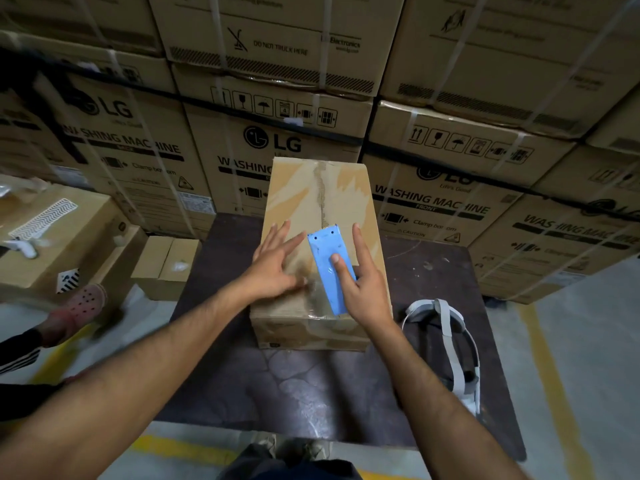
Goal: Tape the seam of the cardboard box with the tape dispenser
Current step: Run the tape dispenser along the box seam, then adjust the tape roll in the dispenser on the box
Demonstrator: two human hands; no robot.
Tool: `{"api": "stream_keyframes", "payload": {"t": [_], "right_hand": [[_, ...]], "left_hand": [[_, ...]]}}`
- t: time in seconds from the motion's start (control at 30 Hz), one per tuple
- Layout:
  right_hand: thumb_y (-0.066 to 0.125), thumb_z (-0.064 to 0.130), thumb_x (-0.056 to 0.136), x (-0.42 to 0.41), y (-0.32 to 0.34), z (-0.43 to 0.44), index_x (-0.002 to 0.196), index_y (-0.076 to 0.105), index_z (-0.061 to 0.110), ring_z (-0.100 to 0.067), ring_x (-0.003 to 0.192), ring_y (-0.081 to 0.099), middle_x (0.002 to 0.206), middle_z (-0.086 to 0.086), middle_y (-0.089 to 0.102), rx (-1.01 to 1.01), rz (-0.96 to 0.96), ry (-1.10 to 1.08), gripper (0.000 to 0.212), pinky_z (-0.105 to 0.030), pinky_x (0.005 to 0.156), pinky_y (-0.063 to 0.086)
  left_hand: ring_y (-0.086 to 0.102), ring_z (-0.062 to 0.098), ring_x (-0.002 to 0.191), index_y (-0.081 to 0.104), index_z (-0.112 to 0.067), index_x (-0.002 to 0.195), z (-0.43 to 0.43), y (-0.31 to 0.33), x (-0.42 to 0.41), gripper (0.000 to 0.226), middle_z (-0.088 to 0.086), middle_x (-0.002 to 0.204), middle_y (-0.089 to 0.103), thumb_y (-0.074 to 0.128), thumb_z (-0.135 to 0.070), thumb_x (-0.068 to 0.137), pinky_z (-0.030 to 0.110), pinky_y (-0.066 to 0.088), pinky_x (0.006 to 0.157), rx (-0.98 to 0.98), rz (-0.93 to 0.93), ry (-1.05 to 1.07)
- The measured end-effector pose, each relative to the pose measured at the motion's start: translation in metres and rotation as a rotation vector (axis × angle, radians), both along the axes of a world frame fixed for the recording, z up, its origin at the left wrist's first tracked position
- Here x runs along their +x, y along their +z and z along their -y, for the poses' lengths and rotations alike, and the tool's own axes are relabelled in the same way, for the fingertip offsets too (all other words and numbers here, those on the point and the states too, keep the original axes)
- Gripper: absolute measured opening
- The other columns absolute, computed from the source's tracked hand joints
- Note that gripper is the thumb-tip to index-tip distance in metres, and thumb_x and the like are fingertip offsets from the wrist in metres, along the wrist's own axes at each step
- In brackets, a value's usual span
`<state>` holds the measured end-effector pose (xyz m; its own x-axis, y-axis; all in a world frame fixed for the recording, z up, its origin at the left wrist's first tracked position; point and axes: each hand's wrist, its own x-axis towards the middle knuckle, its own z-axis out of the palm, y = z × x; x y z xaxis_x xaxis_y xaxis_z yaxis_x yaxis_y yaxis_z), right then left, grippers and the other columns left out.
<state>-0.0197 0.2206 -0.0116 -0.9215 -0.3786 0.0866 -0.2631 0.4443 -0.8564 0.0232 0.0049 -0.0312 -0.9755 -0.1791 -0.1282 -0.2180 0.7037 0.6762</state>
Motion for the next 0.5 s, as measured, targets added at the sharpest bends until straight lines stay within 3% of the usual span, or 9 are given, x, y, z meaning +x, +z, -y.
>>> {"api": "stream_keyframes", "payload": {"t": [0.03, 0.07, 0.13, 0.2, 0.3, 0.4, 0.43, 0.5], "right_hand": [[0.057, 0.054, 0.105, -0.005, -0.001, 0.004, 0.164, 0.025, 0.052, -0.003, 0.067, 0.053, 0.084, 0.029, 0.054, -0.03, 0.045, 0.033, 0.067, -0.024, 0.066, 0.043], [0.058, 0.048, 0.107, -0.009, -0.001, 0.009, 0.163, 0.026, 0.052, -0.011, 0.073, 0.063, 0.092, 0.034, 0.061, -0.064, 0.085, 0.066, 0.065, -0.03, 0.068, 0.048], [0.058, 0.044, 0.108, -0.018, -0.005, 0.018, 0.163, 0.029, 0.052, -0.018, 0.112, 0.068, 0.137, 0.036, 0.061, -0.142, 0.126, 0.132, 0.063, -0.037, 0.095, 0.056], [0.057, 0.046, 0.107, -0.027, -0.015, 0.024, 0.162, 0.03, 0.052, -0.015, 0.135, 0.06, 0.159, 0.017, 0.052, -0.153, 0.12, 0.179, 0.062, -0.03, 0.106, 0.054], [0.056, 0.049, 0.107, -0.039, -0.022, 0.026, 0.161, 0.032, 0.052, -0.003, 0.131, 0.06, 0.155, 0.019, 0.055, -0.053, 0.084, 0.183, 0.059, -0.032, 0.105, 0.053], [0.051, 0.059, 0.105, -0.051, -0.023, 0.022, 0.158, 0.04, 0.052, -0.018, 0.101, 0.067, 0.114, 0.002, 0.076, 0.122, -0.156, 0.117, 0.054, -0.045, 0.098, 0.054], [0.047, 0.061, 0.106, -0.054, -0.023, 0.021, 0.158, 0.043, 0.047, -0.02, 0.106, 0.066, 0.114, 0.001, 0.075, 0.199, -0.281, 0.083, 0.054, -0.047, 0.106, 0.049], [0.037, 0.064, 0.107, -0.058, -0.022, 0.019, 0.16, 0.041, 0.044, -0.022, 0.139, 0.054, 0.144, 0.0, 0.065, 0.364, -0.491, -0.013, 0.056, -0.059, 0.124, 0.025]], "left_hand": [[-0.023, 0.012, 0.157, 0.029, -0.043, 0.16, 0.005, 0.008, -0.007, 0.103, -0.012, 0.173, -0.015, 0.088, -0.028, 0.077, 0.049, -0.005, 0.126, -0.004, 0.004, -0.032], [-0.024, 0.012, 0.157, 0.034, -0.043, 0.158, 0.009, 0.014, -0.013, 0.101, -0.013, 0.173, -0.015, 0.089, -0.026, 0.075, 0.046, -0.006, 0.124, -0.019, 0.002, -0.067], [-0.029, 0.012, 0.155, 0.05, -0.038, 0.15, 0.015, 0.02, -0.025, 0.087, -0.016, 0.172, -0.017, 0.089, -0.027, 0.074, 0.046, -0.01, 0.124, -0.066, -0.006, -0.137], [-0.032, 0.01, 0.153, 0.062, -0.031, 0.141, 0.02, 0.019, -0.032, 0.069, -0.02, 0.17, -0.019, 0.088, -0.031, 0.076, 0.05, -0.011, 0.127, -0.114, -0.006, -0.193], [-0.035, 0.009, 0.152, 0.068, -0.028, 0.134, 0.024, 0.013, -0.035, 0.061, -0.021, 0.168, -0.022, 0.088, -0.04, 0.077, 0.052, -0.011, 0.127, -0.152, 0.01, -0.202], [-0.032, 0.012, 0.153, 0.07, -0.029, 0.13, 0.026, 0.012, -0.035, 0.059, -0.016, 0.172, -0.016, 0.089, -0.044, 0.076, 0.055, -0.011, 0.126, -0.163, 0.022, -0.172], [-0.032, 0.012, 0.154, 0.069, -0.029, 0.132, 0.025, 0.011, -0.036, 0.063, -0.015, 0.173, -0.015, 0.089, -0.046, 0.075, 0.056, -0.012, 0.126, -0.168, 0.024, -0.162], [-0.033, 0.012, 0.153, 0.069, -0.03, 0.133, 0.023, 0.012, -0.037, 0.067, -0.015, 0.173, -0.014, 0.089, -0.049, 0.072, 0.057, -0.013, 0.126, -0.162, 0.009, -0.142]]}}
